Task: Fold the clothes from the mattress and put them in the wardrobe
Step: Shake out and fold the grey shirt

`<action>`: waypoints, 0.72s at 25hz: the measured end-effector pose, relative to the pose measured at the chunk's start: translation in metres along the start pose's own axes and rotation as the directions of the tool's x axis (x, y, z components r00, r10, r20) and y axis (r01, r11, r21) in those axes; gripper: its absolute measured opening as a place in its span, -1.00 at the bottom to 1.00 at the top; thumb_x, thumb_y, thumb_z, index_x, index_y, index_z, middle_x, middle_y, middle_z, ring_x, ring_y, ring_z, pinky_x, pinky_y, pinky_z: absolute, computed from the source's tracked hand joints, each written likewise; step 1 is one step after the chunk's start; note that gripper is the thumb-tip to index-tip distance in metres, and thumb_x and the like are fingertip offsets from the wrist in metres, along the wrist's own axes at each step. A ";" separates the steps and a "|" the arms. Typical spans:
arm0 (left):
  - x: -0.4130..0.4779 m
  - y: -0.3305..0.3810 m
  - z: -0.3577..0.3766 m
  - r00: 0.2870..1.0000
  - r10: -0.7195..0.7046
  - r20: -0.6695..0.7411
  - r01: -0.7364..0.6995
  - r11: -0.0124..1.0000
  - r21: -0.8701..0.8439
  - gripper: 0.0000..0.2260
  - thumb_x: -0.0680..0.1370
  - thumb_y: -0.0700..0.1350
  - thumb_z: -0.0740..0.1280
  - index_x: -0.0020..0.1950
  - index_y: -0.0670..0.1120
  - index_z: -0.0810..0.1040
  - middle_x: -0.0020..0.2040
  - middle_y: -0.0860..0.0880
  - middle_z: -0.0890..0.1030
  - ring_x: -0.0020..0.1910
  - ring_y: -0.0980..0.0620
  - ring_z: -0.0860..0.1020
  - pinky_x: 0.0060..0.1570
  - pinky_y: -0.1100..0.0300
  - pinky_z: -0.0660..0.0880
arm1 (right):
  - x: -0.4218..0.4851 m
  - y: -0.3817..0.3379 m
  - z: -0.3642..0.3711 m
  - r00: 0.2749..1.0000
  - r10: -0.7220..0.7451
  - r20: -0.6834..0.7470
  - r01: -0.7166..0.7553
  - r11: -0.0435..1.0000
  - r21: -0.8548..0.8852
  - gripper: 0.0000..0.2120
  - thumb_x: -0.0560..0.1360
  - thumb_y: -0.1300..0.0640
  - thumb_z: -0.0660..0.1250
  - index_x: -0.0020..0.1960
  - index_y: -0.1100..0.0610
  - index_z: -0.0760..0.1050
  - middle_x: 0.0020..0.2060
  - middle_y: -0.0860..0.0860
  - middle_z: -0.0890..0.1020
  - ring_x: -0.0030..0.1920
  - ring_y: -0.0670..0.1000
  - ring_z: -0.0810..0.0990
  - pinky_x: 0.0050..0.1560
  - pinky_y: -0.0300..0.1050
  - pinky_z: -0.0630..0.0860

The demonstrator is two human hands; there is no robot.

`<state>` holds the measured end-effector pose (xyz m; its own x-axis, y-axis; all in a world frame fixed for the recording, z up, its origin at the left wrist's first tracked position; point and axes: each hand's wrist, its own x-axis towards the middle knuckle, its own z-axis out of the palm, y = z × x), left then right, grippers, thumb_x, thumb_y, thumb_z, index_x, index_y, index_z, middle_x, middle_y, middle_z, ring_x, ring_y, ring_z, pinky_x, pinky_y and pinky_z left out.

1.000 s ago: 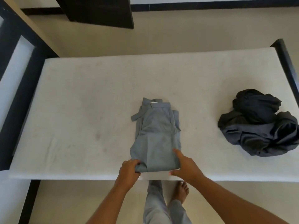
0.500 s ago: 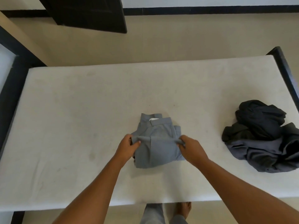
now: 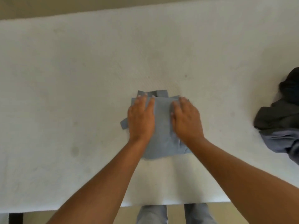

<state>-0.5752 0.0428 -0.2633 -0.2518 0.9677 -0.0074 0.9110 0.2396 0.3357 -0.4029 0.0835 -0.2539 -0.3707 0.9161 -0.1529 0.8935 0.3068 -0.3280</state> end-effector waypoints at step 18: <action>-0.019 -0.018 0.014 0.679 -0.629 0.380 0.713 0.689 -0.134 -0.30 0.44 0.34 0.45 0.34 -0.16 0.46 0.27 -0.17 0.58 0.25 -0.22 0.54 0.22 -0.11 0.51 | -0.045 0.001 0.025 0.796 0.511 0.325 -0.583 0.791 0.184 -0.16 0.57 -0.21 0.32 0.63 0.17 0.03 0.41 0.24 0.32 0.37 0.26 0.35 0.34 0.20 0.40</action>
<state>-0.5824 0.0214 -0.2824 -0.6194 0.5357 -0.5739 0.4042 0.8443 0.3519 -0.3916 0.0361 -0.2708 0.0793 0.8018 -0.5924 0.8766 -0.3391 -0.3416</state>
